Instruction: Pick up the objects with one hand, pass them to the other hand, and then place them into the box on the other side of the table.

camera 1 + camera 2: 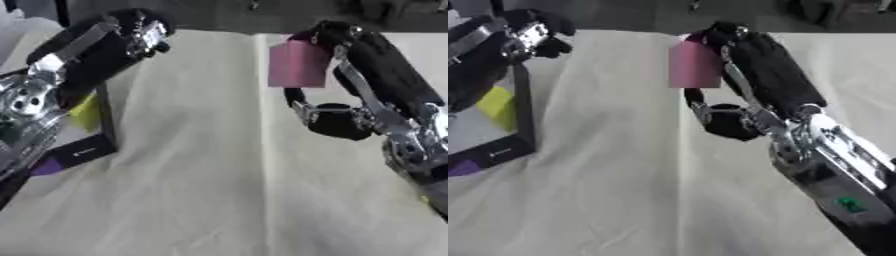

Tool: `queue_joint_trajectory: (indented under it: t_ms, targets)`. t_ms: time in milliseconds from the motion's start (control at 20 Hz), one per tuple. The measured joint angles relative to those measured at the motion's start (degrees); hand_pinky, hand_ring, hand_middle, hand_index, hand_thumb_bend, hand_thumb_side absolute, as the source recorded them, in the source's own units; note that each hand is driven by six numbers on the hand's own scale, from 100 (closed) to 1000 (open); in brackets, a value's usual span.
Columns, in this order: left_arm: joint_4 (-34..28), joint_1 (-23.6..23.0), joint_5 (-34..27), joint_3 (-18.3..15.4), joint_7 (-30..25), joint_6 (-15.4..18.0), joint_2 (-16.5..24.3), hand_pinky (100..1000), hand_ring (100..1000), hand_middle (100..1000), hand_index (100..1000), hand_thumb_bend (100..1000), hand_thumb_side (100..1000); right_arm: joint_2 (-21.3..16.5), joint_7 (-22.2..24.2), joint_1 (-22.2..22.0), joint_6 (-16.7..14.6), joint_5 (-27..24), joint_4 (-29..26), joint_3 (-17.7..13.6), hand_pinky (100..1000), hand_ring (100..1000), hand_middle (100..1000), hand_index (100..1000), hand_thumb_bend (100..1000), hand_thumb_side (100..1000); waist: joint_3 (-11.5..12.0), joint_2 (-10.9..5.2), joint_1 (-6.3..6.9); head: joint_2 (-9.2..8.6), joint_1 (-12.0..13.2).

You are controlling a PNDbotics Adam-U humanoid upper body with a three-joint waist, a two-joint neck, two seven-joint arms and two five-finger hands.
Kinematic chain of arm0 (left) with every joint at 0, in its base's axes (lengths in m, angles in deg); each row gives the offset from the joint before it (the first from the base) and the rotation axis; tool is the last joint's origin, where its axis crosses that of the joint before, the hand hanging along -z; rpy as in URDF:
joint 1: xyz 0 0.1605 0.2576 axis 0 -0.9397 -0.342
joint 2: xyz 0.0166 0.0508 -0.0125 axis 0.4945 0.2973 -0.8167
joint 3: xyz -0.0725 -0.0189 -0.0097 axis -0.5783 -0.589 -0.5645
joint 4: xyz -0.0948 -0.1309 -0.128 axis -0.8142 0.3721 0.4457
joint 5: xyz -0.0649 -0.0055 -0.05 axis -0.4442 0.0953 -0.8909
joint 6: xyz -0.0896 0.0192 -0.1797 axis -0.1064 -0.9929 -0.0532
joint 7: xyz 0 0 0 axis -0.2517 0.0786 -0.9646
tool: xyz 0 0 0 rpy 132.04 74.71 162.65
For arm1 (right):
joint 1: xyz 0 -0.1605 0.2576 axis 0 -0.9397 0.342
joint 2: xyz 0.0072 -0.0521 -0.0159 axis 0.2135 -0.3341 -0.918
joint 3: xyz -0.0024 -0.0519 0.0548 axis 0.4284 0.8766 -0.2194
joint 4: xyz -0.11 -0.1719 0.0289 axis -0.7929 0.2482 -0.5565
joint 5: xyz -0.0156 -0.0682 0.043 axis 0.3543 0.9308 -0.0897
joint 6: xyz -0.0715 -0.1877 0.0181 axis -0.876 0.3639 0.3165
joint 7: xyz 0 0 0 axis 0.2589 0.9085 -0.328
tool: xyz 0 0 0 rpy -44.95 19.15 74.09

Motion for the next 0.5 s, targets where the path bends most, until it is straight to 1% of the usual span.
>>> queue_joint_trajectory:
  t_ms: [150, 250, 350, 400, 500]
  targets:
    - [0.0, 2.2, 0.8, 2.6, -2.8, -2.7, 0.0, 908, 811, 825, 862, 100, 787, 0.9, -0.1, 0.4, -1.3, 2.7, 0.0, 0.5, 751, 526, 561, 600, 100, 100, 0.0, -0.09, 0.14, 0.02, 0.1]
    - [-0.1, 3.7, 1.6, 3.8, -4.6, -4.5, -0.1, 914, 815, 829, 866, 100, 782, 1.4, 0.4, 0.5, -2.1, 4.6, 0.0, 1.0, 756, 532, 561, 601, 100, 100, 0.0, -0.31, 0.21, 0.02, 0.1]
    - [-0.1, 5.0, 2.6, 4.7, -6.5, -6.4, -0.6, 924, 824, 837, 871, 100, 753, 2.0, 1.2, 1.0, -2.8, 6.4, 0.0, 1.6, 761, 538, 561, 601, 100, 100, 0.0, -0.35, 0.31, 0.03, 0.1]
    - [-0.1, 5.6, 3.0, 5.0, -7.4, -7.2, -1.0, 929, 828, 840, 875, 123, 739, 2.3, 1.7, 1.0, -3.0, 7.3, 0.0, 1.8, 762, 539, 561, 601, 100, 100, 0.0, -0.35, 0.33, 0.03, 0.1]
    - [-0.3, 6.9, 4.0, 5.5, -9.1, -8.8, -1.7, 932, 831, 839, 876, 219, 689, 2.9, 2.5, 1.3, -3.6, 9.0, 0.0, 2.4, 765, 543, 561, 601, 100, 100, 0.1, -0.35, 0.34, 0.04, 0.1]
